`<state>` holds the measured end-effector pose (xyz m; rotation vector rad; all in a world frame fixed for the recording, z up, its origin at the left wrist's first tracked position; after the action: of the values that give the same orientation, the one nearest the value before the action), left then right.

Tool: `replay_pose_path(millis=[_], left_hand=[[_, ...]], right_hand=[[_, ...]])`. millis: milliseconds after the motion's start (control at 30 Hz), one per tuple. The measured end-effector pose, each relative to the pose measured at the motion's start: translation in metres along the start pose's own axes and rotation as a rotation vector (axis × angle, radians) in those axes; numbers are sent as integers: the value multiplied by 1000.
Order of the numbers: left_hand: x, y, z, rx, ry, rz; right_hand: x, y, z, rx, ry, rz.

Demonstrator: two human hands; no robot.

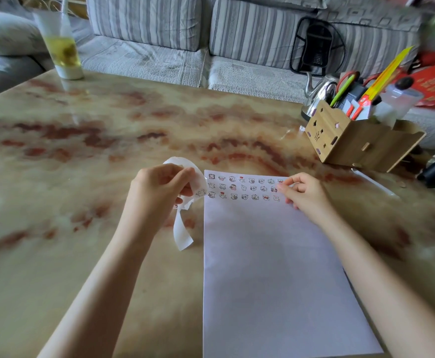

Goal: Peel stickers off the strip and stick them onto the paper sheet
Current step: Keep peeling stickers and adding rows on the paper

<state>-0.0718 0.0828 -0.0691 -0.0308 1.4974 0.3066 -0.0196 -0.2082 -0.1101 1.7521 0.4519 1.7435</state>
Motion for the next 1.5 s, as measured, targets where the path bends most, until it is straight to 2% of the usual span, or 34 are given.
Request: replay_pose_path(millis=[100,233,333,567,800,1233,1500], left_hand=[[-2,-1,1,-14,-19,-32],[-3,-1,2,-26,-36,-49],[-3,-1,2,-27,-44,-43],[-2,2,3,-43,-54,-68],[-5,-5,0,33,-17,-99],[-6,-9,-2,113,-54,-42],[-5,-9,-2,132,-49,35]], right_hand=[[32,-2,-16,-37,161,53],[92,-30,-52,130,370,186],[117,-51,-71,192,449,223],[120,-60,-71,192,416,306],[120,-59,-66,188,376,409],[120,-54,-66,132,431,304],[119,-54,-67,162,412,296]])
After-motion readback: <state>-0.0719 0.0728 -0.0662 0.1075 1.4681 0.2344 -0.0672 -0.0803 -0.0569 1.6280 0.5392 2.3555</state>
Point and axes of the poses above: each hand's wrist, its own z-axis towards the middle knuckle, its own y-axis out of the back of the hand, x = y × z, the point moved 5 cm from there along z, towards the middle knuckle, and after that the axes turned 5 degrees about -z, right-handed, at the moved point
